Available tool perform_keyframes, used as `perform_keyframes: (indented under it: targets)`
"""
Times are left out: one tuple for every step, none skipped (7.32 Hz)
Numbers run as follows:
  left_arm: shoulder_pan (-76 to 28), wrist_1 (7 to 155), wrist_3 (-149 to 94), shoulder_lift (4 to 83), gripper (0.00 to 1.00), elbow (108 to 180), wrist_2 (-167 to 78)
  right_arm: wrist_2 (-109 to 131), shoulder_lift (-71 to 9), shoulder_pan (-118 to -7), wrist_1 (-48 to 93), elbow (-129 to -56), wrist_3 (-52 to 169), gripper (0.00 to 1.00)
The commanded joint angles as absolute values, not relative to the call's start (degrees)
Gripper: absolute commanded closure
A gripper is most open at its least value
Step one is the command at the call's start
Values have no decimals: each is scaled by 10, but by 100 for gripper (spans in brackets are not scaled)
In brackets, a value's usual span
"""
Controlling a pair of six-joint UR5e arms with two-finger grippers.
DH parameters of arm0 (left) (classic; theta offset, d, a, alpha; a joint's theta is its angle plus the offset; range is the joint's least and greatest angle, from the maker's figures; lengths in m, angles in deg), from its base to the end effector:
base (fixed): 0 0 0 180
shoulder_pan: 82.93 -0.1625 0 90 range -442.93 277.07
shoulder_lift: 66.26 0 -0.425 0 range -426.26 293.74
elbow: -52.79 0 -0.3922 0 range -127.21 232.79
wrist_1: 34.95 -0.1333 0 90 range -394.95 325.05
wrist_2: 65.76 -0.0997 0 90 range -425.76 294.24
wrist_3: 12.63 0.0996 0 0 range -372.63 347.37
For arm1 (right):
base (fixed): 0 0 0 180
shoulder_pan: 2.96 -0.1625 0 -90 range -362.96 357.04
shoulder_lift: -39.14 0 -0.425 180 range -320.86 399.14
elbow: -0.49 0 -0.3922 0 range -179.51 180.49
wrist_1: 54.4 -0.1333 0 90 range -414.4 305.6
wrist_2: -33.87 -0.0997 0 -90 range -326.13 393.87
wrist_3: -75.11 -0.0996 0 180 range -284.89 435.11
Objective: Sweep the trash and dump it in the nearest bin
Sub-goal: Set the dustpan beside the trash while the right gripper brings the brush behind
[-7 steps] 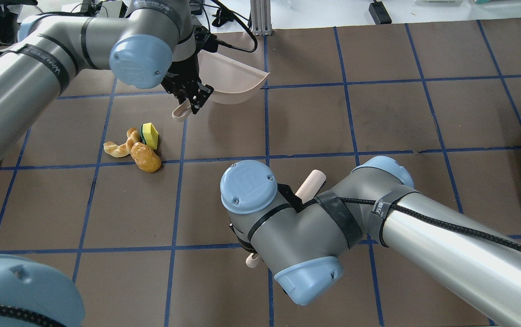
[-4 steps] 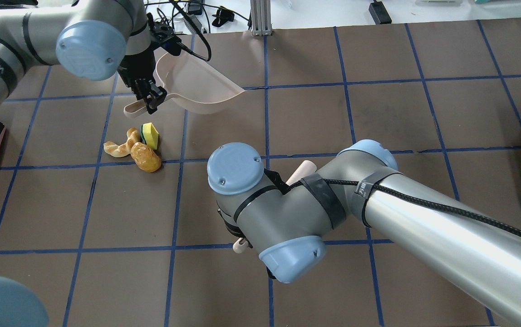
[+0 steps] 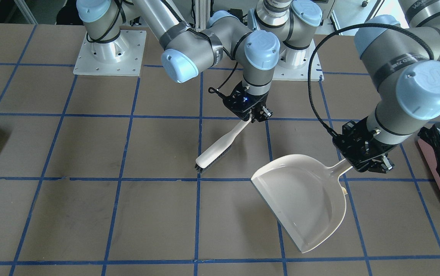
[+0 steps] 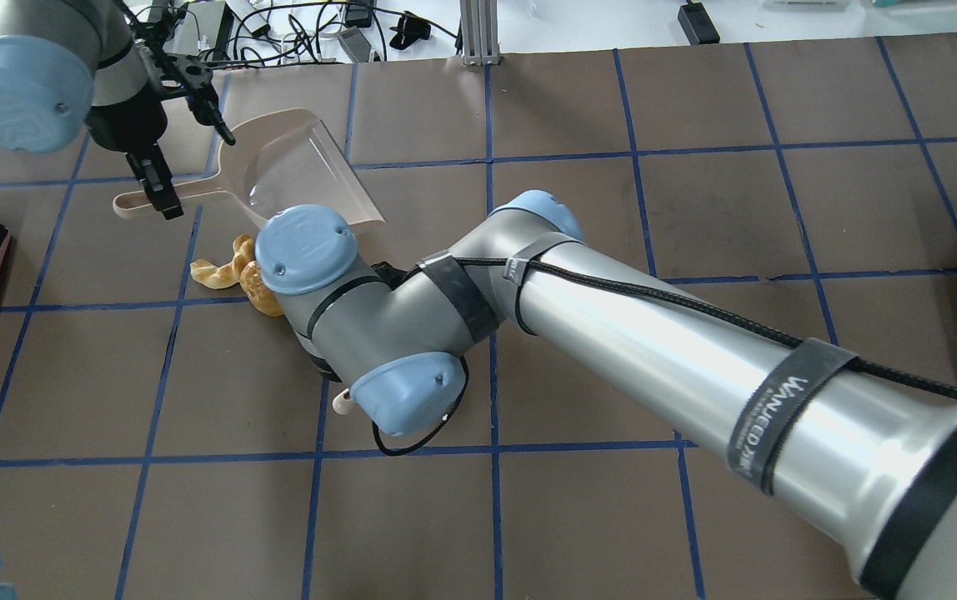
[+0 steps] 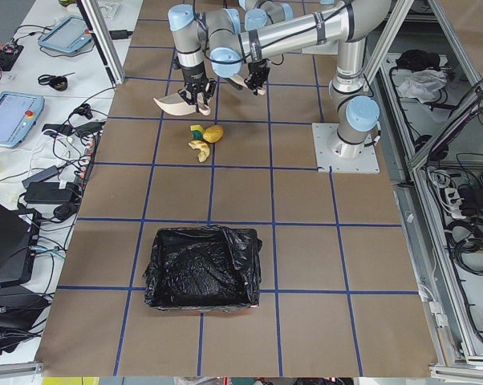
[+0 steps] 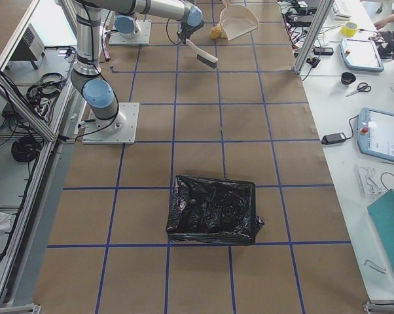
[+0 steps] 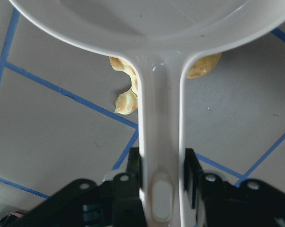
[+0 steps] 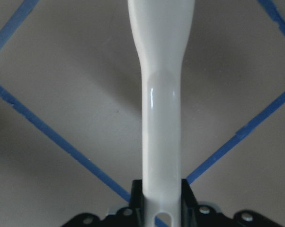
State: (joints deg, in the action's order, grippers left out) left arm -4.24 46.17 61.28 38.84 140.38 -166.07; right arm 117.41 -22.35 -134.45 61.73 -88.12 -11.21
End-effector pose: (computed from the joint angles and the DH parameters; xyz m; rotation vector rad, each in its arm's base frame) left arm 0.0018 -0.5976 0.3823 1.5887 2.5954 0.2604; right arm 0.5388 -0.3911 0.2565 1.1846 2.8679 0.1691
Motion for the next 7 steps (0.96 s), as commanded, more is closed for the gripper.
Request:
perform_keyframes:
  targets:
    - [-130,457,770,386,100,1412,-1657,1171,-155,-1374,589,-774,-152,100]
    - [-161,449,846,389,100,1415,-1657,1171,-142,-1382,588,-762,-161,100]
    - [-185,430,926,392,100,1415,-1660,1171,-140,-1382,588,-755,-162,100]
    - [-213,395,1005,402,100,1416,-1660,1169,-137,-1383,588,-753,-162,100]
    - [-245,344,1073,416,100,1425,-1658,1161,-125,-1383,588,-735,-161,100]
    - [-260,283,1143,433,100,1436,-1659,1160,-103,-1387,583,-703,-161,100]
    - [-264,246,1172,450,100,1440,-1660,1160,-82,-1398,555,-666,-160,100]
